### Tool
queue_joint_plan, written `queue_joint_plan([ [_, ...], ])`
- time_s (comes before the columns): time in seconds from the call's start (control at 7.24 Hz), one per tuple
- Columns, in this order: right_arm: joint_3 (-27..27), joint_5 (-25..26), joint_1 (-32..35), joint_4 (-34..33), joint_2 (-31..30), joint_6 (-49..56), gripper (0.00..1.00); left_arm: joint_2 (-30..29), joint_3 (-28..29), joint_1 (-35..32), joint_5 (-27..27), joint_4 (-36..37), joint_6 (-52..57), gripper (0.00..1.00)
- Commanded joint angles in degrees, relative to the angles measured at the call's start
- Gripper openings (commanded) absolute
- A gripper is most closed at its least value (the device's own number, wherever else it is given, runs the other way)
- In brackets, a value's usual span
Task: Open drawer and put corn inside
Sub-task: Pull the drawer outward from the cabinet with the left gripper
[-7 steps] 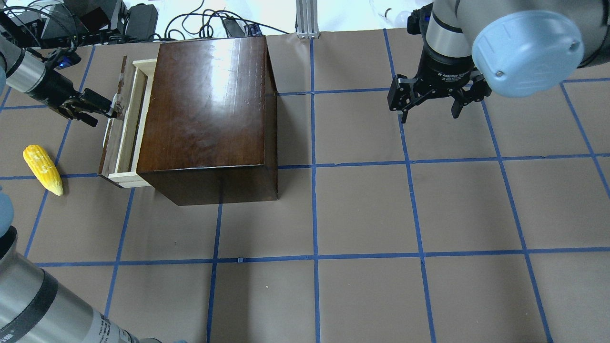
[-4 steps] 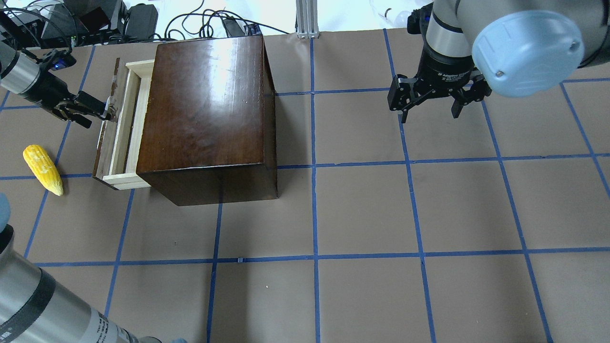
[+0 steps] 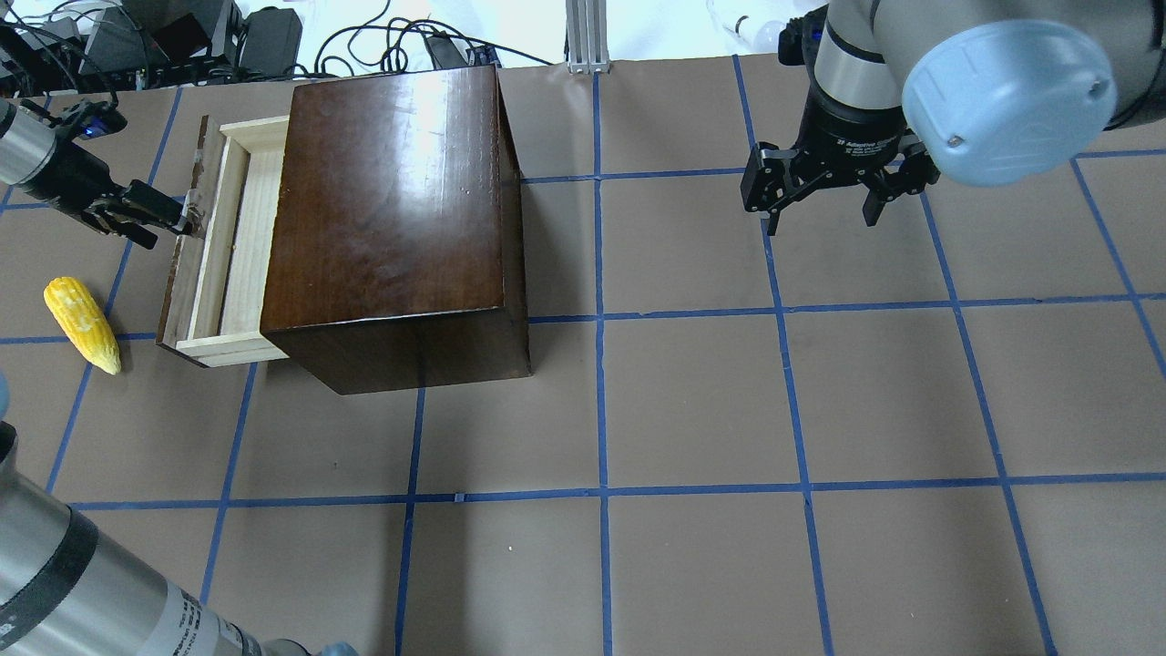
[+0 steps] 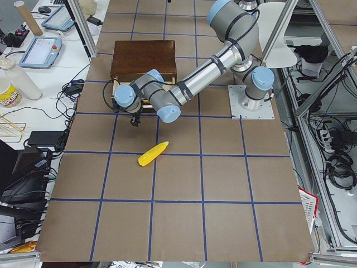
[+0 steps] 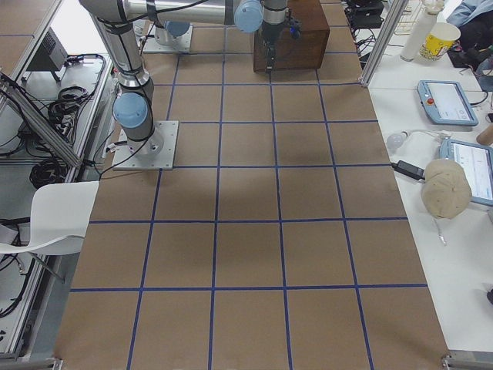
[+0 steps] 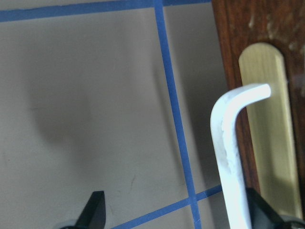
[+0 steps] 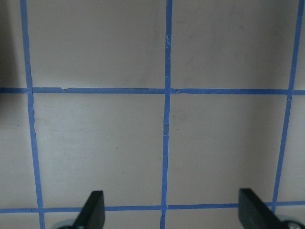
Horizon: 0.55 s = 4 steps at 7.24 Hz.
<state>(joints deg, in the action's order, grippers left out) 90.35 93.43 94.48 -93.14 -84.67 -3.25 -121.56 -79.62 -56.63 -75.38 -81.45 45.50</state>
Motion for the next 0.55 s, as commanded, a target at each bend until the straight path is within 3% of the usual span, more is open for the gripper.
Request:
queue_joint_plan([
  [0.0, 0.0, 0.0, 0.0, 0.1, 0.0, 0.0, 1.0, 1.5, 0.5, 0.0, -0.5, -0.9, -0.6, 1.0],
  [0.41, 0.0, 0.0, 0.0, 0.1, 0.0, 0.0, 1.0, 3.7, 4.8, 2.0, -5.3, -3.5, -7.2, 1.0],
])
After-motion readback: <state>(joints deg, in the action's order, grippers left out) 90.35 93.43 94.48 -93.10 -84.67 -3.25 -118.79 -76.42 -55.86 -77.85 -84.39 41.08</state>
